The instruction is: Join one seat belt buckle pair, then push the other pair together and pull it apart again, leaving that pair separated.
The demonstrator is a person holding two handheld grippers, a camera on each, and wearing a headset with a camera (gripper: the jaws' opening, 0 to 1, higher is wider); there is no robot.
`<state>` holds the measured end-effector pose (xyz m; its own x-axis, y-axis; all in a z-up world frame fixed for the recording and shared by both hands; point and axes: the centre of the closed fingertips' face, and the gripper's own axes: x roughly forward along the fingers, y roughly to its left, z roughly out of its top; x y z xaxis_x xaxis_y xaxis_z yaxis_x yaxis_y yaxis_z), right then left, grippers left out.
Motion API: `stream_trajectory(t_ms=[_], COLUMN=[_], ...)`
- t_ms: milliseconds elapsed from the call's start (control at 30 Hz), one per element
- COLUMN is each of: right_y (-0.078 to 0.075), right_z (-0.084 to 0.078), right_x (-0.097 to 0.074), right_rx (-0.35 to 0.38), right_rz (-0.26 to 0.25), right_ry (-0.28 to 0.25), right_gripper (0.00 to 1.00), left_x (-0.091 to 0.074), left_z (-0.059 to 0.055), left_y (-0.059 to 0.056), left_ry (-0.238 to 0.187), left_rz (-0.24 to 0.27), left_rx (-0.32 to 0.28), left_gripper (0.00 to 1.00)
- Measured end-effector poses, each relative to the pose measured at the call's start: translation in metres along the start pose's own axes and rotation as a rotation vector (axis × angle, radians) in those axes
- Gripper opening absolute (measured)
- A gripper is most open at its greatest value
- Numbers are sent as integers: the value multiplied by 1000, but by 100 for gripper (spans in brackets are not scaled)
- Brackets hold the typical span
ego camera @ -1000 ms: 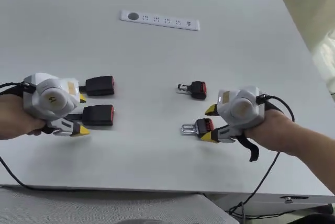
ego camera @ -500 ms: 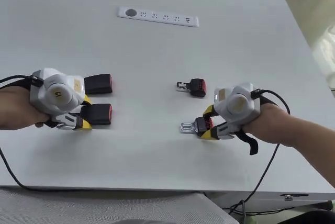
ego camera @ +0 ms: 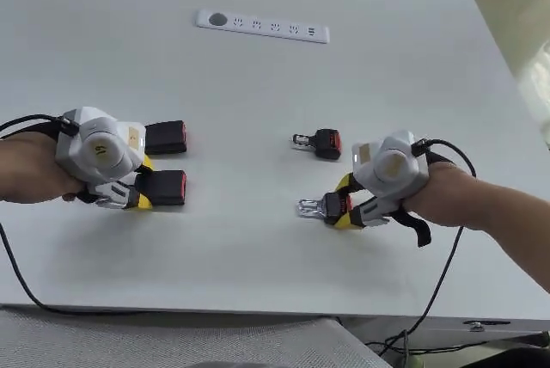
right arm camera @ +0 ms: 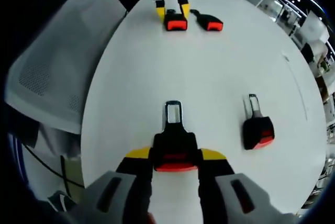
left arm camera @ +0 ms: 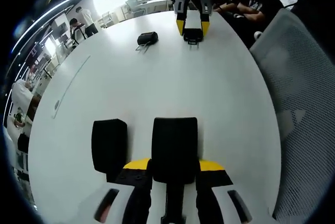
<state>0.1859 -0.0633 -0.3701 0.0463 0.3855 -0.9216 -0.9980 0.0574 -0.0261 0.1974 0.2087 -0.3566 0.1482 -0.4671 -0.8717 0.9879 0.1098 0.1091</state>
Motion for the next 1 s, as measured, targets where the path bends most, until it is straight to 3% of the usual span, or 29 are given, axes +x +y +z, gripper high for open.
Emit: stream_trajectory(t_ms=[400,733,1000], right_y=[-1,-1,5], right_z=[2,22,45], right_x=[2,8,17], right_rx=[40,29,68], right_rz=[-21,-62,-54], right_ry=[4,-10,-67], right_gripper=[34,34,34], left_x=[1,1,2], left_z=[0,0,0], left_y=[-1,-2,-2], left_ry=[9,5,12], left_rz=[-9,-15,-24], left_rx=[-9,-10,-6], left_gripper=[32,32,32])
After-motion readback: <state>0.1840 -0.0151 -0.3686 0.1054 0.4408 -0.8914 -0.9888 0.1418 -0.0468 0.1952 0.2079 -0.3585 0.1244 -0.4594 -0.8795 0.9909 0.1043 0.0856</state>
